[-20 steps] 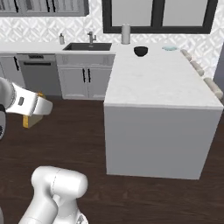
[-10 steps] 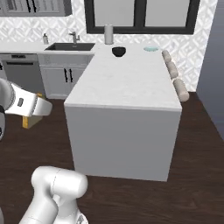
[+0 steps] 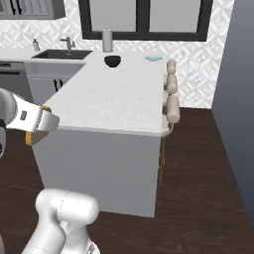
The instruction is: Start the toaster. Once the lever pops up, take the bread to the plate on the dining counter.
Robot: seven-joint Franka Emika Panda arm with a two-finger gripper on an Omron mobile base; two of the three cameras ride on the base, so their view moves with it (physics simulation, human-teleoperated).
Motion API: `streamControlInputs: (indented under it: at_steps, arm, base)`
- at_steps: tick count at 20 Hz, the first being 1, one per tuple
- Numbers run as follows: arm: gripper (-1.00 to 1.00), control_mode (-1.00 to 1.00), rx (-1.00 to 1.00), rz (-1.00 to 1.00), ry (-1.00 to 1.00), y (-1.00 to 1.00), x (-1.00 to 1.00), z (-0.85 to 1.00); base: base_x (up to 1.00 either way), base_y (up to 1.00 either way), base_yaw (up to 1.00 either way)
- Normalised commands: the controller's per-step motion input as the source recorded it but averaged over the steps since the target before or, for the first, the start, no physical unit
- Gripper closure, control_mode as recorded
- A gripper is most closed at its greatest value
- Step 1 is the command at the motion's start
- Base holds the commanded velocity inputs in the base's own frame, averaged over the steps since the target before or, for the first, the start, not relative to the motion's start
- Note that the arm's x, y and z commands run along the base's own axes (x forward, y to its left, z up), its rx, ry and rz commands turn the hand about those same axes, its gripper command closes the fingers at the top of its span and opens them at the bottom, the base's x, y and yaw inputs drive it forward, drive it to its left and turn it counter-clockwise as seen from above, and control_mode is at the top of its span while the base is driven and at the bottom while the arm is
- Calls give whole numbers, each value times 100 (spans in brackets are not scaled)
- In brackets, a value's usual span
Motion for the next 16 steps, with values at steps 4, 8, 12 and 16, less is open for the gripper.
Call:
streamControlInputs:
  at_steps: [4,8,12,16]
  arm:
    - [100,100,0,0,0,0,0,0]
    - [100,100,0,0,0,0,0,0]
    - [100,100,0,0,0,0,0,0]
    - [100,100,0,0,0,0,0,0]
  base:
    - [39,-100,20]
    - [31,-100,26]
    - [32,-100,30]
    - [36,-100,31]
